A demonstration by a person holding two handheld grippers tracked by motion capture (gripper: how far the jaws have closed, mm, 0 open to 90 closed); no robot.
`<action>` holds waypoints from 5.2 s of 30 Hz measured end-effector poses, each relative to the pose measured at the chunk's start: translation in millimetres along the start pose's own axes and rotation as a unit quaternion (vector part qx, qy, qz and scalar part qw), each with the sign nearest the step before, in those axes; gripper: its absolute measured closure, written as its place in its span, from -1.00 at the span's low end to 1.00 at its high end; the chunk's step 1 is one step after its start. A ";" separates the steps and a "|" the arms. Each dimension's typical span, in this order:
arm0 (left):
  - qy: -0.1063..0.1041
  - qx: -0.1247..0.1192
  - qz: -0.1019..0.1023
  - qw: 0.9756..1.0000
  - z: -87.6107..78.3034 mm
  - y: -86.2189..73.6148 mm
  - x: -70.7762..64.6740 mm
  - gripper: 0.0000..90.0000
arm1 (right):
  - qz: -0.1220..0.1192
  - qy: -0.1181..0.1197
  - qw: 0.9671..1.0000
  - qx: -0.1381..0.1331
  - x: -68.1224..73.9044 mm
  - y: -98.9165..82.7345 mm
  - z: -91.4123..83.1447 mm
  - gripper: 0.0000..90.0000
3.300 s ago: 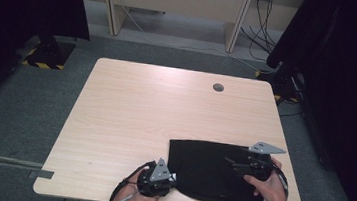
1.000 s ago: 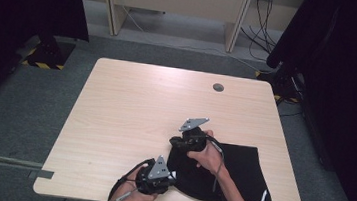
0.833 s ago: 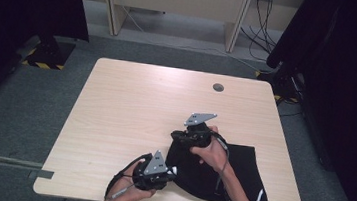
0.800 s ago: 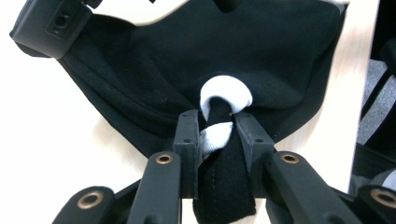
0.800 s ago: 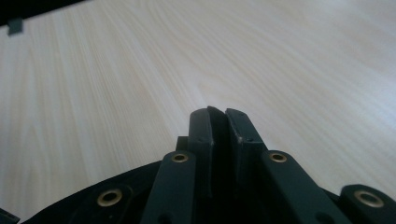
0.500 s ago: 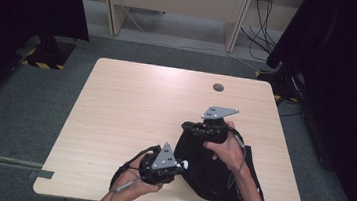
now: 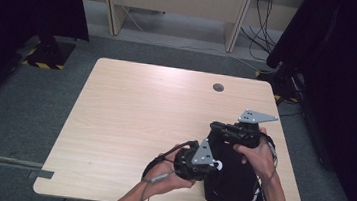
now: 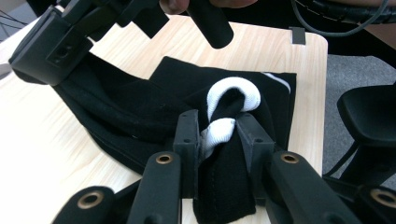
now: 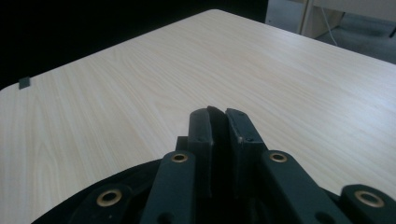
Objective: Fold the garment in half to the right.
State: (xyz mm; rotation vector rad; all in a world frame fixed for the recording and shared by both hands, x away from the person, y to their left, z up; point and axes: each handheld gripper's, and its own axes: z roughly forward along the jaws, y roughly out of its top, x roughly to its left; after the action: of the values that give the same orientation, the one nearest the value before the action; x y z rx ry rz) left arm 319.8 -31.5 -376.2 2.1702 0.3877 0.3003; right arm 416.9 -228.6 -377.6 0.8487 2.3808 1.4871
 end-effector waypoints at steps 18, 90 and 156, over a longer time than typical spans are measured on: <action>-0.049 0.000 -0.018 0.999 61.8 8.0 -10.6 0.38 | 0.042 -0.052 0.997 0.030 -33.2 -41.4 -31.8 0.34; 0.081 0.049 -0.150 0.984 36.9 -97.5 26.1 -0.68 | 0.020 -0.148 0.976 0.158 -0.5 -110.0 -59.3 -0.04; 0.161 0.076 -0.194 0.965 -68.1 -190.6 79.9 -1.00 | 0.024 -0.114 0.982 0.148 21.9 -109.1 -7.7 -0.29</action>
State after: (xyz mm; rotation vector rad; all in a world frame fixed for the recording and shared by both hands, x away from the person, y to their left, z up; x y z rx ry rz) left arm 337.9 155.7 -485.7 2.1353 1.0344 0.4134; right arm 356.3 -257.4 -466.8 1.0818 2.4528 0.9993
